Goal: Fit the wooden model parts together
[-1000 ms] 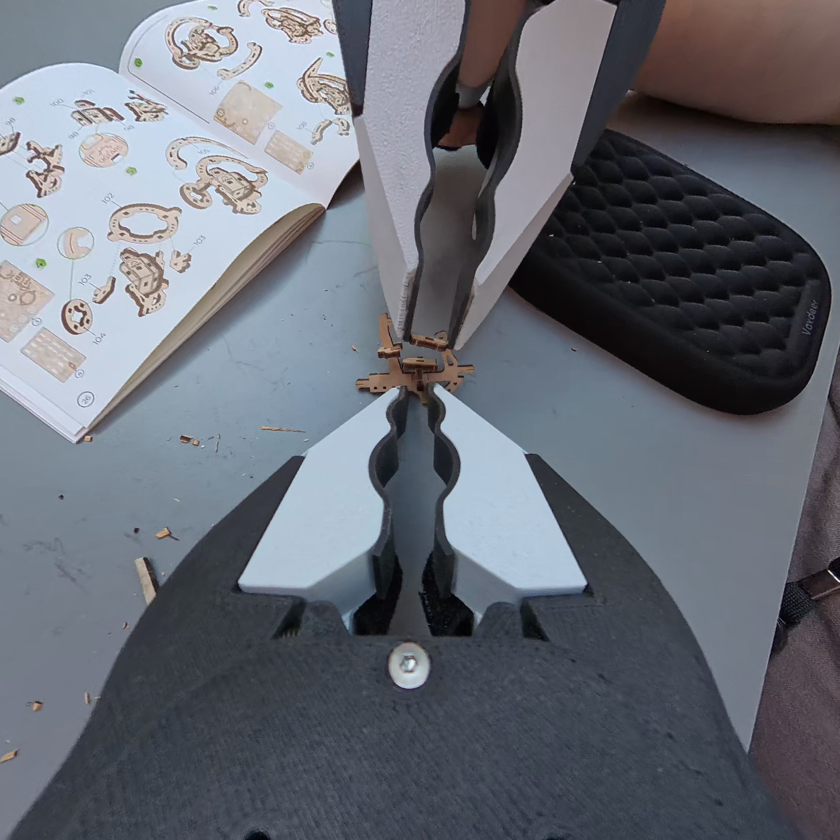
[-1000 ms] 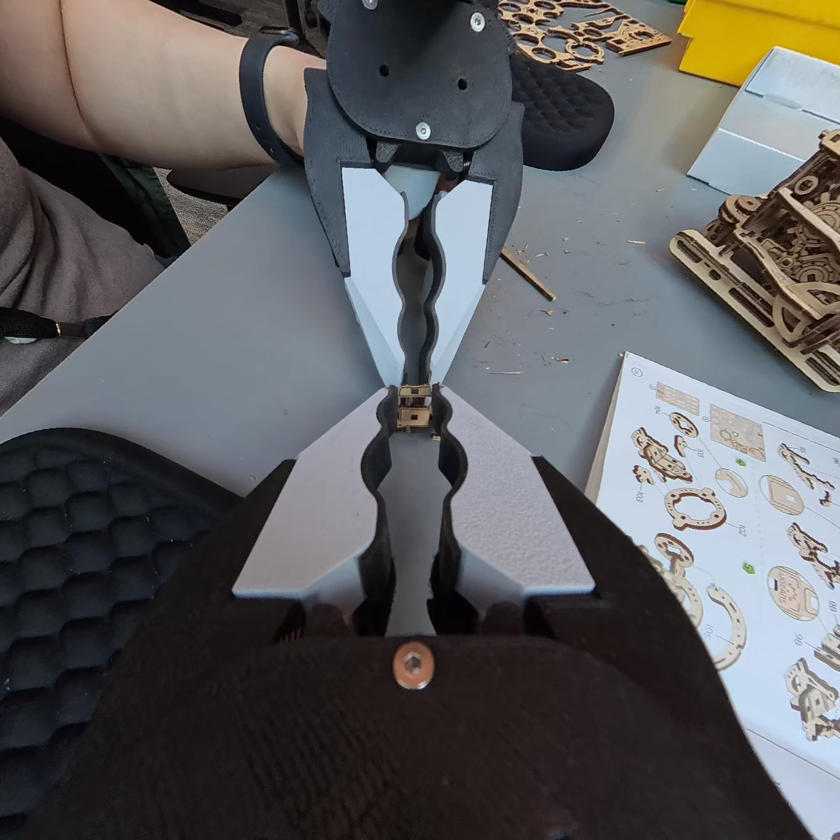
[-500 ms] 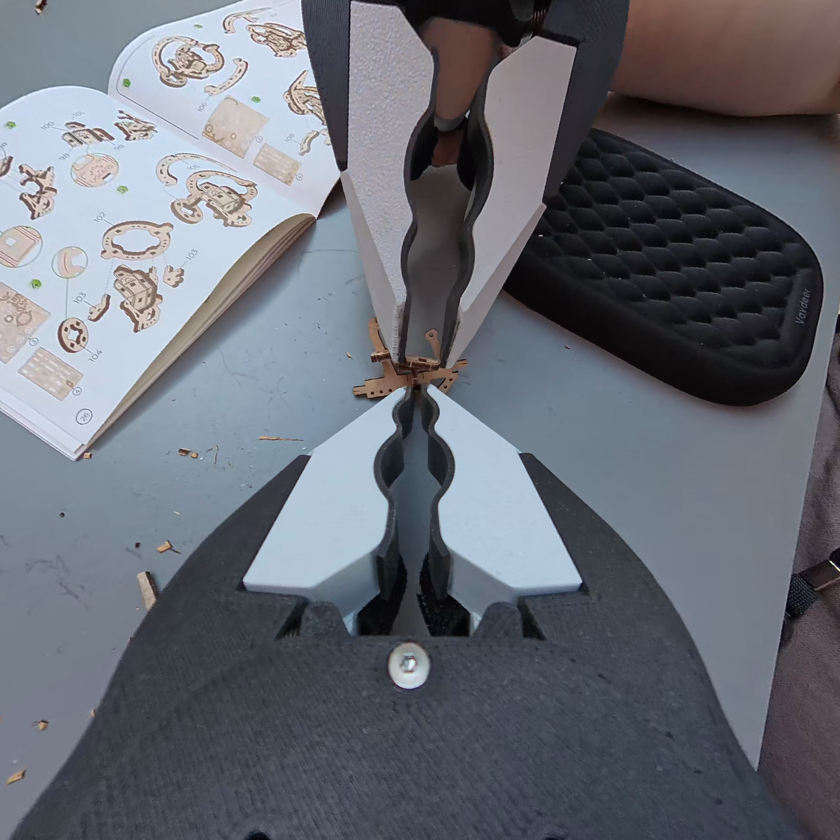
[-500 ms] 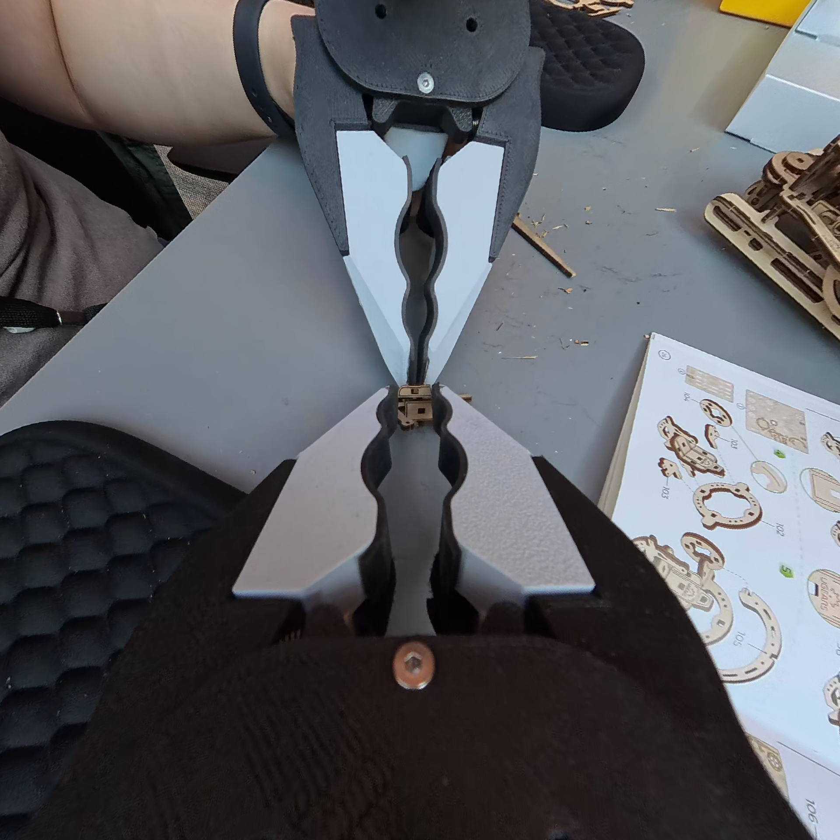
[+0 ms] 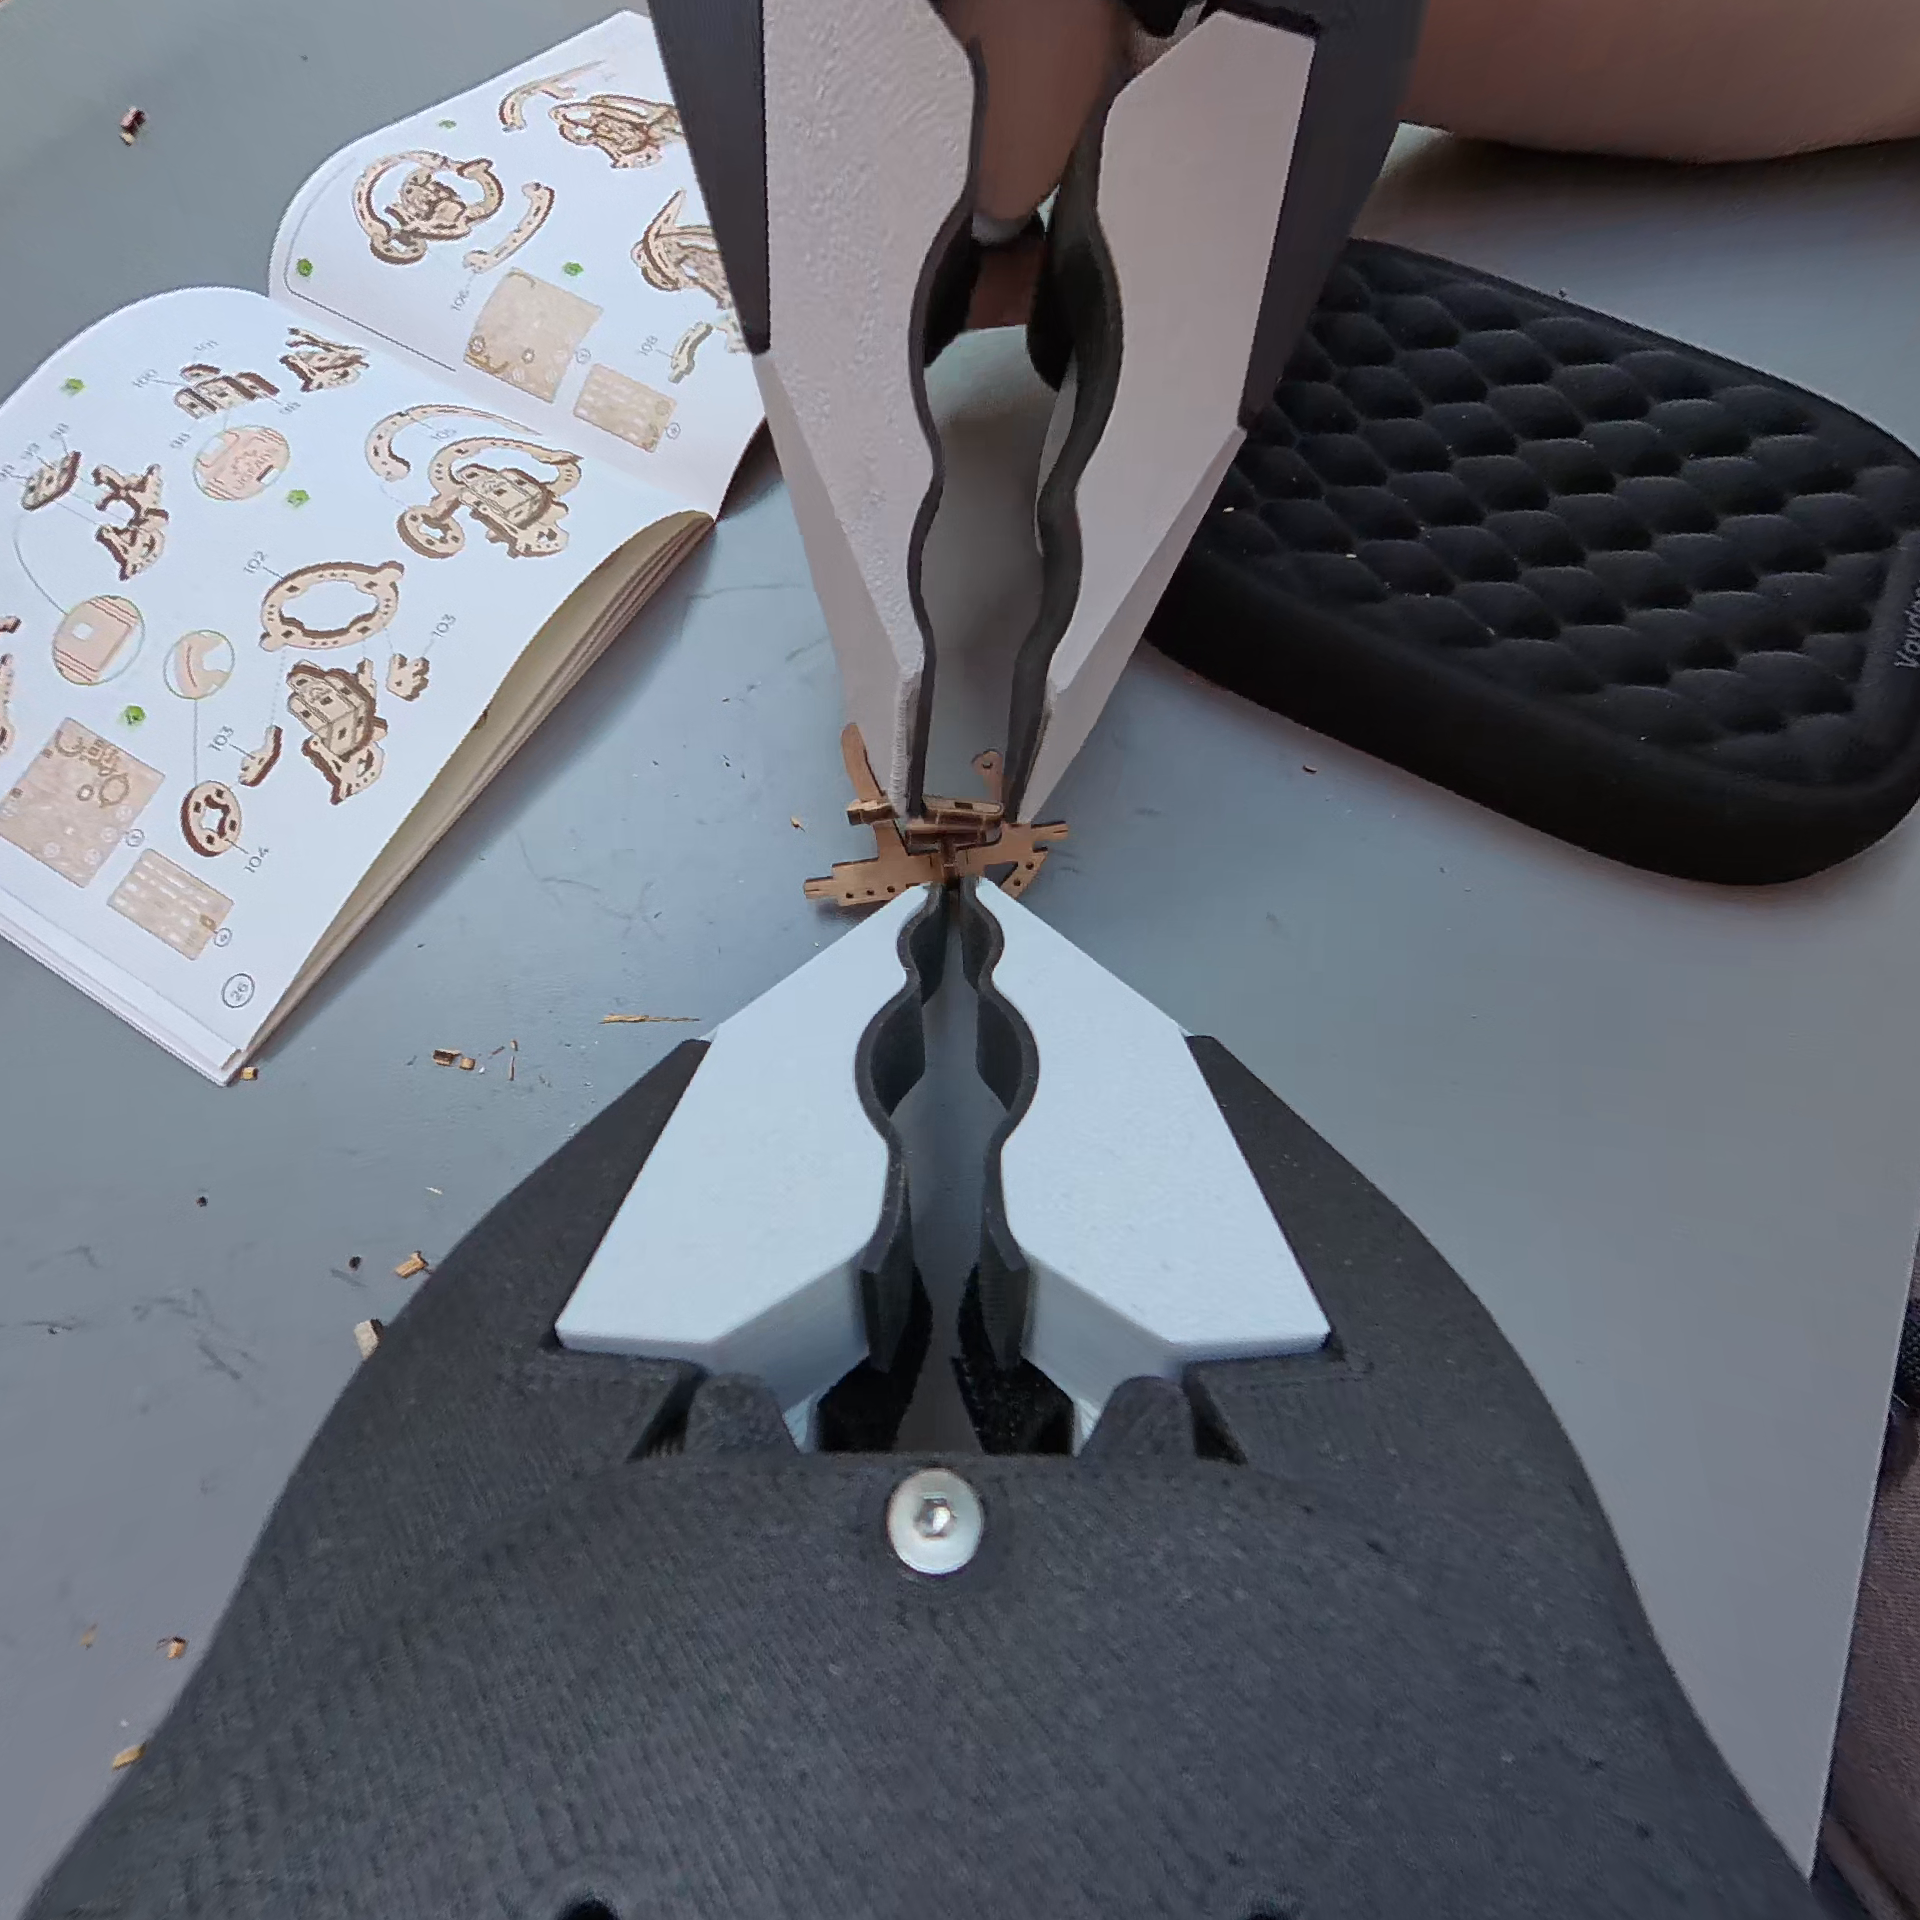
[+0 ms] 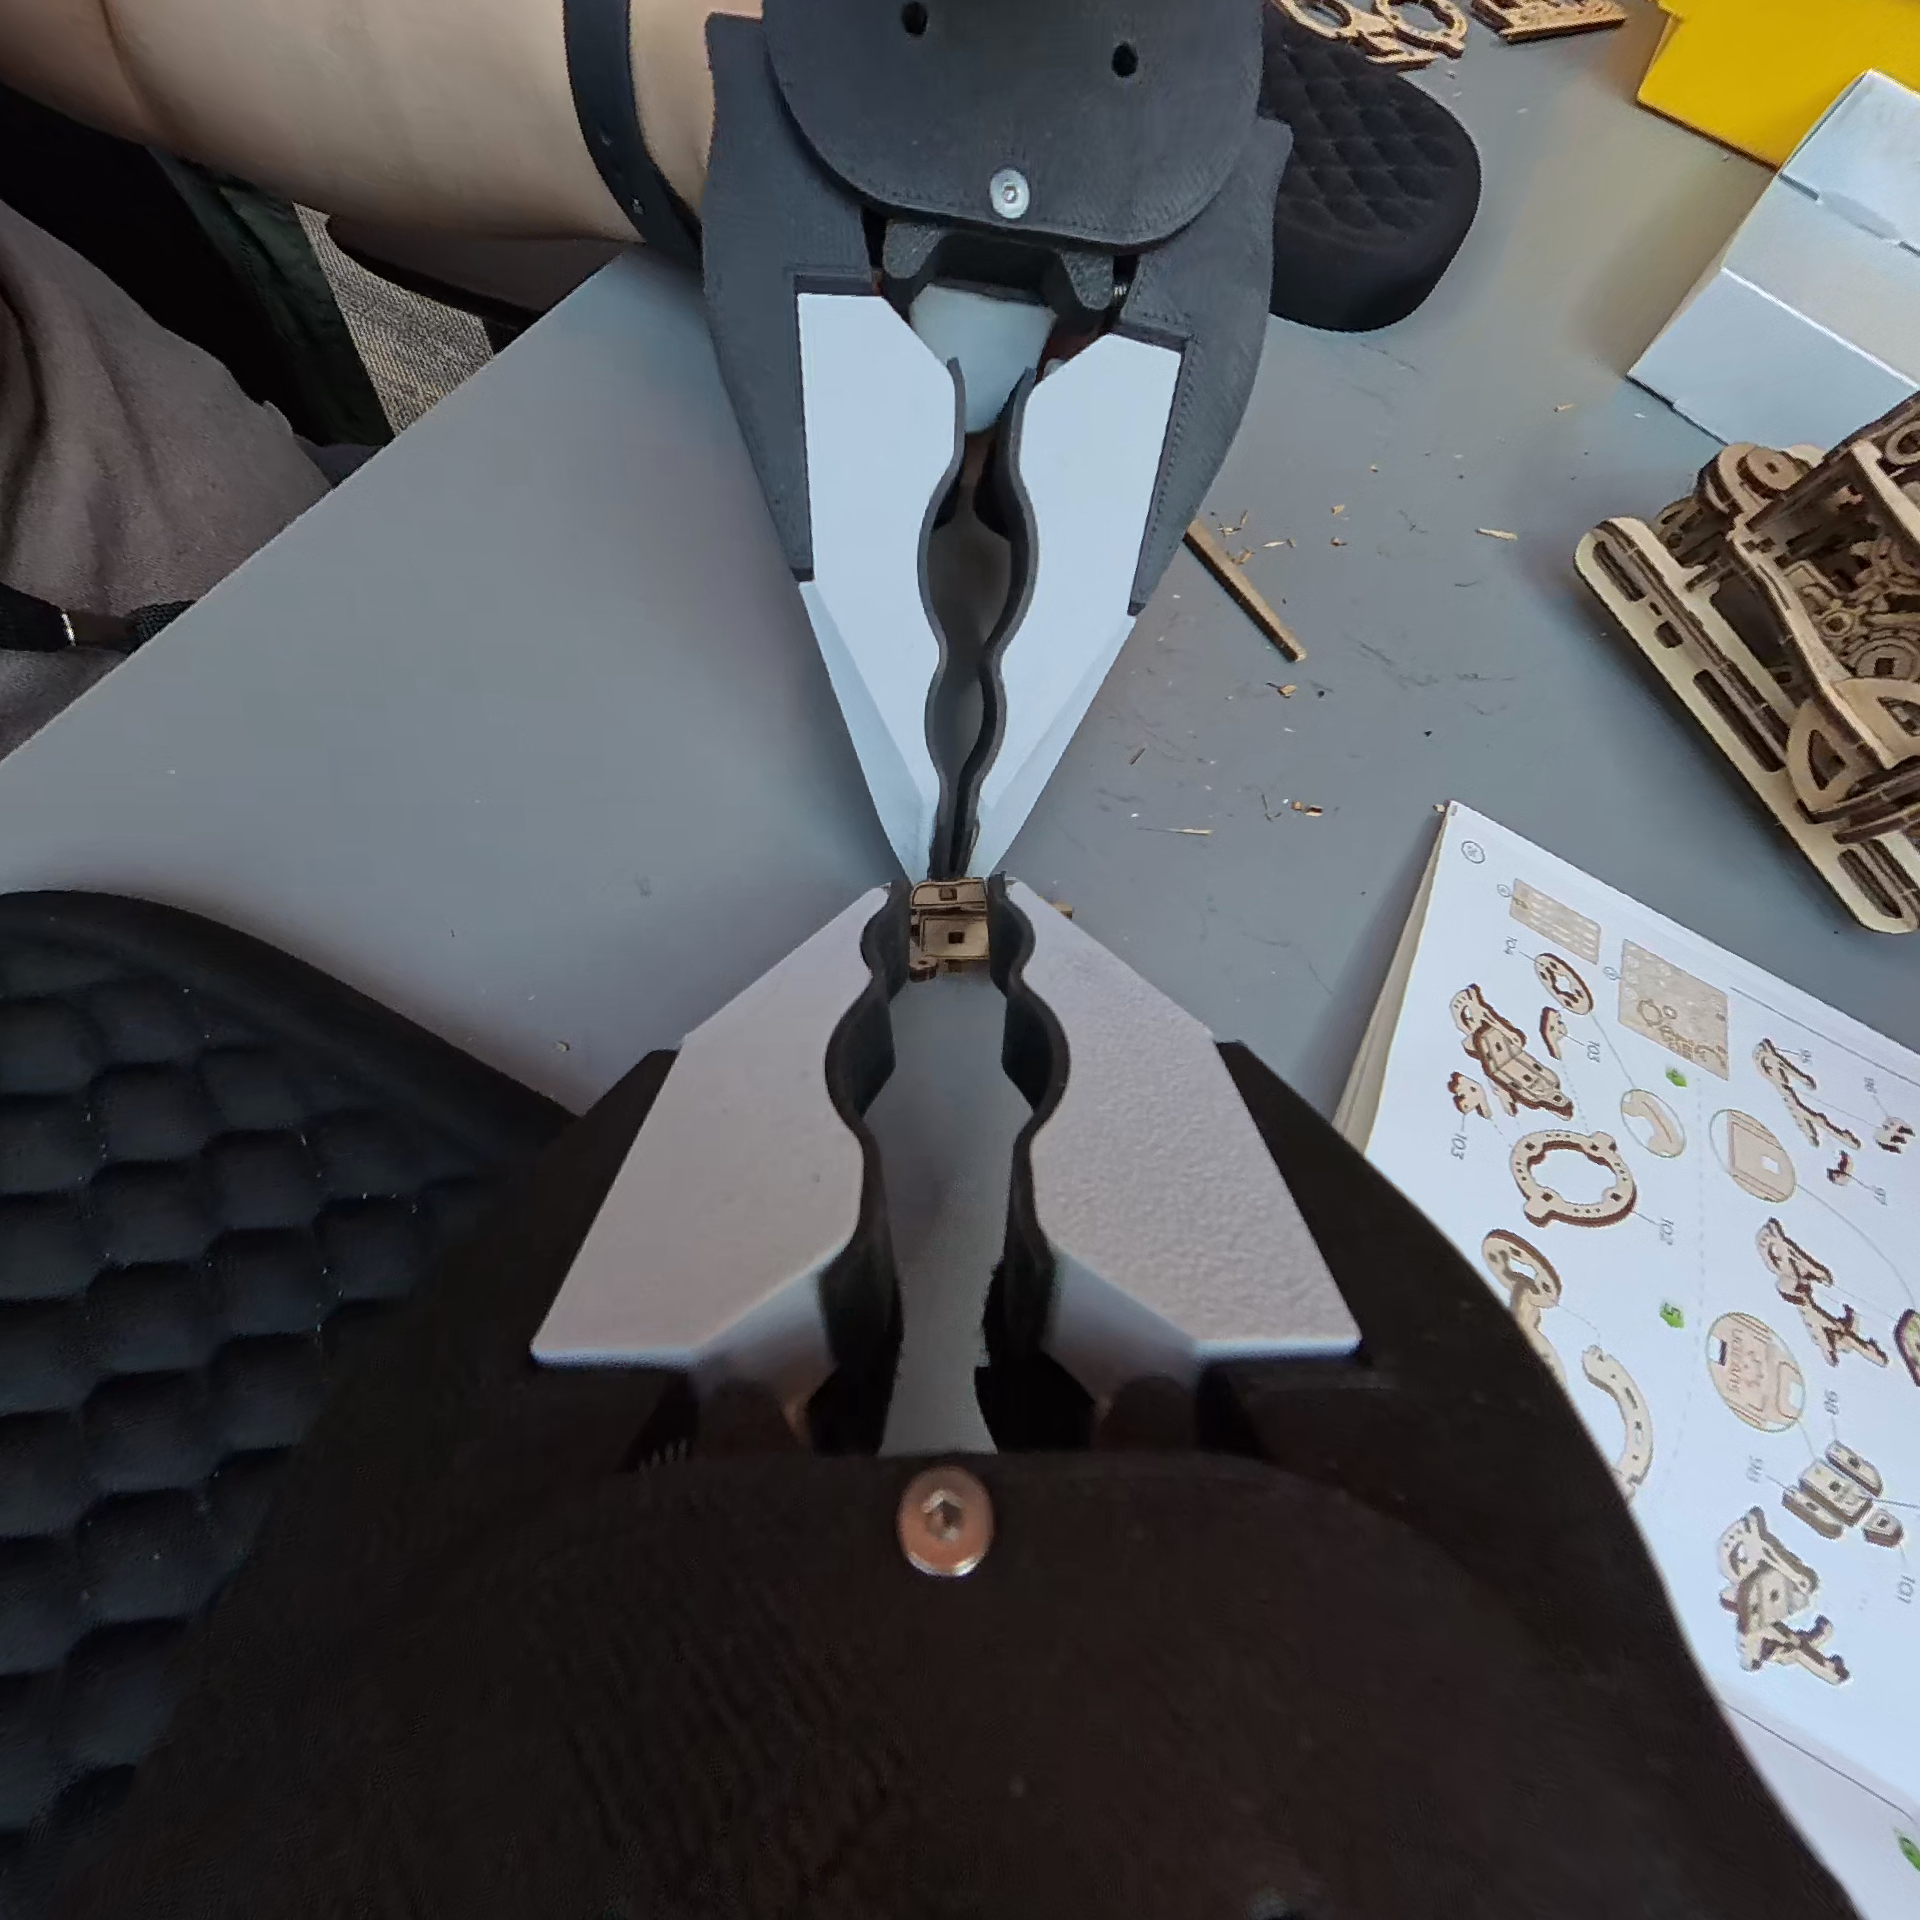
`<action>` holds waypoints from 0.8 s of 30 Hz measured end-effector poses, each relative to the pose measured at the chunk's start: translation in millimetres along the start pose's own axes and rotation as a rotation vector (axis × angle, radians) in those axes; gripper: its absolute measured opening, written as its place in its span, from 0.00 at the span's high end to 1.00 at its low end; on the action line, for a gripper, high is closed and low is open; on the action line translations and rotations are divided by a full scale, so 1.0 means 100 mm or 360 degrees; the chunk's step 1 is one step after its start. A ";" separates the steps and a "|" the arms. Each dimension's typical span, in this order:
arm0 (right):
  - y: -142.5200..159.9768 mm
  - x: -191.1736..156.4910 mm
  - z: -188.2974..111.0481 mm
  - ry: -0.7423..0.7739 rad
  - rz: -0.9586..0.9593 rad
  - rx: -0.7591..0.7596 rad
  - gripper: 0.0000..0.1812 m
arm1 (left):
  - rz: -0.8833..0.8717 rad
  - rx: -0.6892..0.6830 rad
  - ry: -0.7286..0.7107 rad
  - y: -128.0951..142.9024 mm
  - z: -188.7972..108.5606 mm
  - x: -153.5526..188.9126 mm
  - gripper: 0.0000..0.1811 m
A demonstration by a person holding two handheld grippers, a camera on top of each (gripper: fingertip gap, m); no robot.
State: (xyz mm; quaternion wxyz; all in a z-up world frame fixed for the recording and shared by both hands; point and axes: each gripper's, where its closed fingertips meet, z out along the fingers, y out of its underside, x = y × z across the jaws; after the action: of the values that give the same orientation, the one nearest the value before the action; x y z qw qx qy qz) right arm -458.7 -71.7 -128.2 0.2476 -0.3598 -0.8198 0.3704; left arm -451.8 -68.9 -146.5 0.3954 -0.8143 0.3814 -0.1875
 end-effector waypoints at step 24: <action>-0.01 0.07 -0.06 -0.0060 -0.0012 0.0029 0.93 | -0.0050 -0.0019 0.0078 -0.01 0.01 -0.02 0.97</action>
State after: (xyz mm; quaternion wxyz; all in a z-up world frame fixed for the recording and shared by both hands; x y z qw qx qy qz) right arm -459.8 -64.0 -122.7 0.2367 -0.3472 -0.8223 0.3837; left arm -452.0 -67.0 -146.1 0.3780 -0.8177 0.3793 -0.2111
